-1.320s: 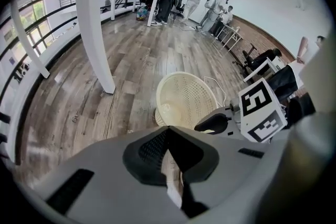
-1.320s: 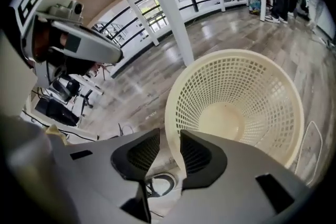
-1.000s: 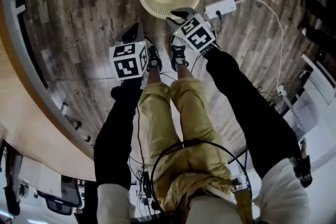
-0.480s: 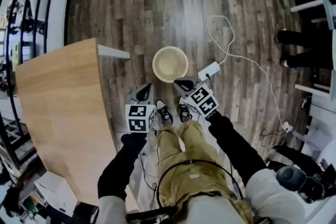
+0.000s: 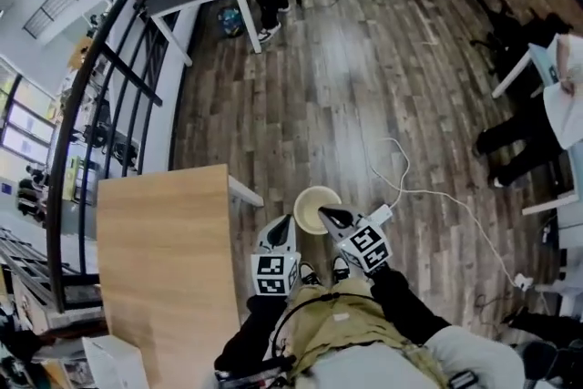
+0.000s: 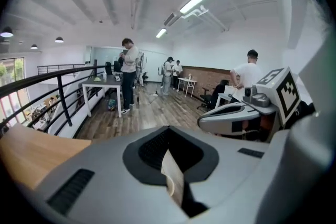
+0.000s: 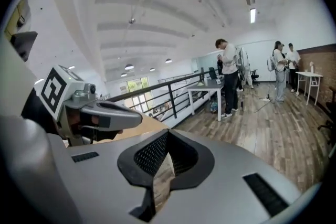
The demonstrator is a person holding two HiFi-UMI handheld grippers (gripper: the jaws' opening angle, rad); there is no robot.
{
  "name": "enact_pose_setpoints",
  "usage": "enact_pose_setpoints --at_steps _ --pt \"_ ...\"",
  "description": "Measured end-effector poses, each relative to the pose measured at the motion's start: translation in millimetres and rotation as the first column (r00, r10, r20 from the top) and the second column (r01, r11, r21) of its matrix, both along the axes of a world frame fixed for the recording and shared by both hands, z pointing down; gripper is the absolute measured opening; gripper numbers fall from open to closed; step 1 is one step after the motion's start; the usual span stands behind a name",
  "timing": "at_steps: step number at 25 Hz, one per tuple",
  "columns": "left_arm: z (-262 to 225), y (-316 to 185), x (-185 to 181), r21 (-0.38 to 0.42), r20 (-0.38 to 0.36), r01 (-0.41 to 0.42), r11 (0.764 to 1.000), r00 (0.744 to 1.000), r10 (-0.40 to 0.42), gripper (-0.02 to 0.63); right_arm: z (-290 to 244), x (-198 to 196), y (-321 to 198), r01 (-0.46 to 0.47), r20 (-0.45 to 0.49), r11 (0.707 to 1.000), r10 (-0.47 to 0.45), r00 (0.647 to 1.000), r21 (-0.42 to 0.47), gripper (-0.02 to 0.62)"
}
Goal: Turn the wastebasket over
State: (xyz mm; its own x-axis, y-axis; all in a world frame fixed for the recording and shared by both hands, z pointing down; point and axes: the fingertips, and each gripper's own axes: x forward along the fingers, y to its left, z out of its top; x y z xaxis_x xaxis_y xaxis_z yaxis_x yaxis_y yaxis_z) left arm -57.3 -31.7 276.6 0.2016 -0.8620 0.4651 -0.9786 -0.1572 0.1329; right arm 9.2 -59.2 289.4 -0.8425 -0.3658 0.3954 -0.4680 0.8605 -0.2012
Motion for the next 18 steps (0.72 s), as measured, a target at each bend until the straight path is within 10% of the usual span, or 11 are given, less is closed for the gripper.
enact_pose_setpoints --at_steps 18 --pt "-166 -15 -14 0.355 -0.046 0.117 0.927 0.993 -0.108 0.002 -212 5 -16 -0.182 0.282 0.928 0.088 0.955 0.325 0.020"
